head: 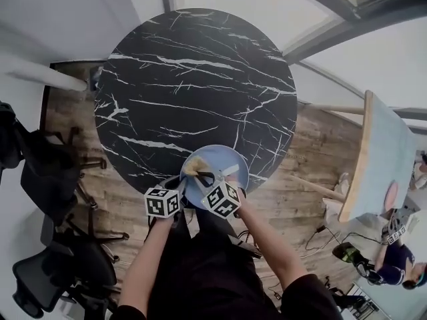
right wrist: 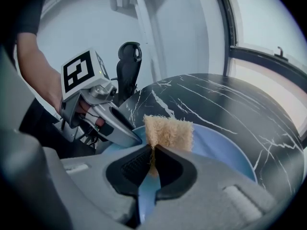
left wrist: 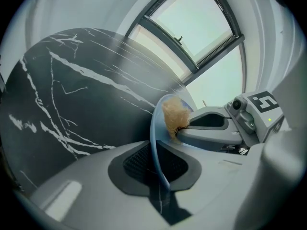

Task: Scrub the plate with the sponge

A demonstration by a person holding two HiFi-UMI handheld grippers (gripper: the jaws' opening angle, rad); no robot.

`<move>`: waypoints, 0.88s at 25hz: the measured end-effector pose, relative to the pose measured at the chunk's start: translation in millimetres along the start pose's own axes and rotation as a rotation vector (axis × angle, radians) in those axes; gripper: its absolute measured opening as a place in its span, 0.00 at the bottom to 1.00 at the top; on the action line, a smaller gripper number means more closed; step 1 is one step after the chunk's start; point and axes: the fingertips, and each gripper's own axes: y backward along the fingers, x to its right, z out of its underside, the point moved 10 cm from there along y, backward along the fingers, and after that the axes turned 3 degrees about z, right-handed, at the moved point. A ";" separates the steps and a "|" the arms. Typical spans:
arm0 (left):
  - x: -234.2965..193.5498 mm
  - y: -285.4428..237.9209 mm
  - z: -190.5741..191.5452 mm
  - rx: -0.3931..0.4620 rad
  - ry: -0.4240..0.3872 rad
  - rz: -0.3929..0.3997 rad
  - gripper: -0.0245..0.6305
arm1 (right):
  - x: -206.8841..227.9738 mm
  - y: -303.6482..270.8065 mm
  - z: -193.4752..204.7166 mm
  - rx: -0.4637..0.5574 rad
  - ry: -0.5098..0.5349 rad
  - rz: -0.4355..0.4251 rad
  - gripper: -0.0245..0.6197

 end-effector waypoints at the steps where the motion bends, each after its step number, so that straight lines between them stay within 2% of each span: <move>1: -0.2 -0.4 -0.1 0.003 0.004 0.001 0.09 | 0.1 -2.2 -0.3 -0.008 0.006 -0.004 0.07; 14: -3.2 -2.1 -3.2 -0.017 -0.002 0.014 0.07 | 4.1 -20.9 -7.9 -0.086 0.063 -0.064 0.07; 22: -2.1 -2.5 -3.8 -0.028 -0.008 0.014 0.07 | 4.8 -23.5 -12.0 -0.104 0.083 -0.046 0.07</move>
